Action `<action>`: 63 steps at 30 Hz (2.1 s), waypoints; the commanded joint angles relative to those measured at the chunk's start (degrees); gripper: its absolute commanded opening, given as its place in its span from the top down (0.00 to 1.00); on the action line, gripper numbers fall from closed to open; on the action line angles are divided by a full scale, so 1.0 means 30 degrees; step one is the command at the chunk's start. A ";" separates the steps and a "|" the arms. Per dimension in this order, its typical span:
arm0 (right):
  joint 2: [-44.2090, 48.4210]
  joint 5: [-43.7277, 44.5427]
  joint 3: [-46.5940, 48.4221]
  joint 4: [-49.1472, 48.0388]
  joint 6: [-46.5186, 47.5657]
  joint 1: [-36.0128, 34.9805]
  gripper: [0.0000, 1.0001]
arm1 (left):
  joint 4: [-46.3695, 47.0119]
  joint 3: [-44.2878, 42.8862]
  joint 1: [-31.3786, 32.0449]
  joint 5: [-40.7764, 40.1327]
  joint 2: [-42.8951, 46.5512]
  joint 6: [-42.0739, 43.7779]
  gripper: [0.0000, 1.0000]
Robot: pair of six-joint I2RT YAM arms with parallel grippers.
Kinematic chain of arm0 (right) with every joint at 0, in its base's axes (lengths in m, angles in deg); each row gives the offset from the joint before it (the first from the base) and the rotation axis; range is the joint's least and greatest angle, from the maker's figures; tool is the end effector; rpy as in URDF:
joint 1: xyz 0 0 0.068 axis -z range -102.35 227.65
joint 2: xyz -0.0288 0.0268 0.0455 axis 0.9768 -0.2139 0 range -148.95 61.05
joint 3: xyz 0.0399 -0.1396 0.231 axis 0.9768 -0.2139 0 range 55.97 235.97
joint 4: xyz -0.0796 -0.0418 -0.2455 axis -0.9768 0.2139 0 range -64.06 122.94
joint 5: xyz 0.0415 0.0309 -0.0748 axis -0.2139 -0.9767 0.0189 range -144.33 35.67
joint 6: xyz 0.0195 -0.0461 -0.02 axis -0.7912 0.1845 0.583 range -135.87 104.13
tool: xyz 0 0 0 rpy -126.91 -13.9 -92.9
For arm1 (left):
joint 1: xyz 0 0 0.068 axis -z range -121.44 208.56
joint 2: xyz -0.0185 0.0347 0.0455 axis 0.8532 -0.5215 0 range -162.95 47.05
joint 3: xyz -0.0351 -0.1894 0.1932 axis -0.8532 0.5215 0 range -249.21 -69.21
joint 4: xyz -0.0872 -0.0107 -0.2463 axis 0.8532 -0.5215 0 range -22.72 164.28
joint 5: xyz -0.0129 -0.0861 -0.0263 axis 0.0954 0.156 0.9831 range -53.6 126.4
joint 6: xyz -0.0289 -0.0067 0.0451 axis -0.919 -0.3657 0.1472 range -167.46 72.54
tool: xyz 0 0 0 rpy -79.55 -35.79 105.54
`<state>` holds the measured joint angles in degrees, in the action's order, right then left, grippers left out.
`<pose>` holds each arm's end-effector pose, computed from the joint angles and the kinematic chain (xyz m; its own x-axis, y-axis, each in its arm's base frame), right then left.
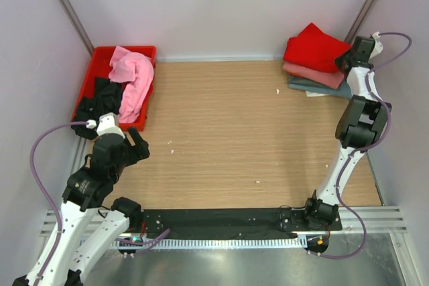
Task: Fold and stack the t-shirts
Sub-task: Neatly place the folded tshirt to the corner
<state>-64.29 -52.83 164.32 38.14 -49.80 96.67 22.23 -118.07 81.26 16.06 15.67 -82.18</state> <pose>0.4915 -0.1705 0.2612 -0.1886 0.6553 -0.7314 0.5457 0.6892 0.4768 0.0959 -0.0267 0.3208 -0.4859 -0.3758 -0.7891 -0.2180 0.9264 -0.3069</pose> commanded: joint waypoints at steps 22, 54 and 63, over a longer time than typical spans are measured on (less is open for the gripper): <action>0.4368 0.3954 -0.3540 -0.0436 0.0003 -0.0161 0.99 | 0.0915 0.0086 -0.0125 0.0071 0.0292 -0.0087 0.23; 0.3608 -0.3109 -0.2747 -0.0085 -0.2078 0.0278 0.75 | 0.0945 0.0174 -0.0125 0.0012 0.0380 -0.0116 0.23; 0.6004 0.3445 -0.4331 0.2257 -0.0499 0.1363 0.72 | 0.0974 0.0174 -0.0125 0.0041 0.0175 -0.0087 0.23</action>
<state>-54.04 -52.88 151.49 43.85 -54.17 99.84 22.64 -117.61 81.26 16.48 16.42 -82.20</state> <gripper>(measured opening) 0.262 0.775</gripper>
